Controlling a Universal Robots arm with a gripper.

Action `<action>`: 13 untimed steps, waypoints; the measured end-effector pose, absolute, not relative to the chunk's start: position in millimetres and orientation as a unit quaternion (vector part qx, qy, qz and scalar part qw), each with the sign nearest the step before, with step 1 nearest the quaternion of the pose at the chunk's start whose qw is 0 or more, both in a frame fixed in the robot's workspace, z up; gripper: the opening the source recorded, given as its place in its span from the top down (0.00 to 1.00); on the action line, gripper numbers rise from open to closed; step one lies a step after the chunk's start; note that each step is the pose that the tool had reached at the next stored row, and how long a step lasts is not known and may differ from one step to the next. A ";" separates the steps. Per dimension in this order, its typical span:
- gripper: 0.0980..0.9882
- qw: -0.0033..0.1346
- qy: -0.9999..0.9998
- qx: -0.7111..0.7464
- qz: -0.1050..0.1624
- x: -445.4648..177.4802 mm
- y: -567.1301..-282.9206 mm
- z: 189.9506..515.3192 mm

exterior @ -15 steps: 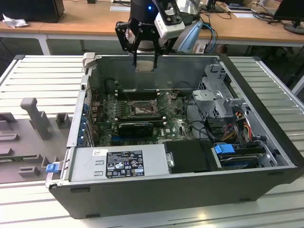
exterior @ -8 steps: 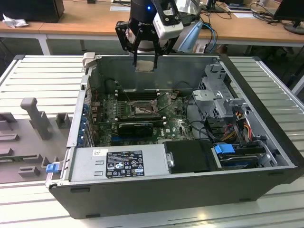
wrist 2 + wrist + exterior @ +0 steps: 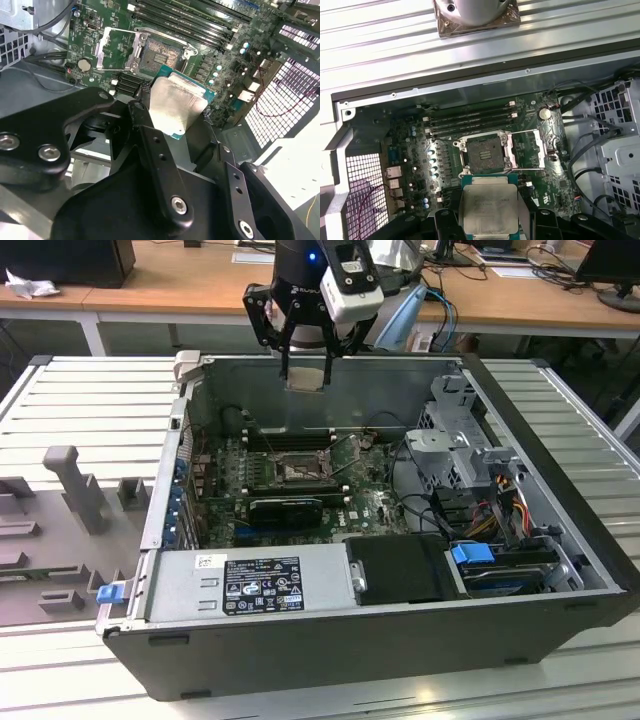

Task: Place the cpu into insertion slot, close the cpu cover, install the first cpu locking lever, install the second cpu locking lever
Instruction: 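Place the cpu into insertion slot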

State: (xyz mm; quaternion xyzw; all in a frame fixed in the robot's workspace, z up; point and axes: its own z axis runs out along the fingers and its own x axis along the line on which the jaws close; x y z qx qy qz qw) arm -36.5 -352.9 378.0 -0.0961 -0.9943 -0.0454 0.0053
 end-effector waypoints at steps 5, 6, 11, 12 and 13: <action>0.52 0.005 -0.993 -0.104 -0.045 -36.5 -352.9 378.0; 0.52 0.005 -0.993 -0.108 -0.045 -36.5 -352.9 377.9; 0.52 0.004 -0.991 -0.123 -0.045 -36.5 -352.9 376.9; 0.52 0.005 -0.991 -0.124 -0.045 -36.3 -352.9 376.6; 0.52 0.005 -0.991 -0.124 -0.045 -36.1 -352.9 376.0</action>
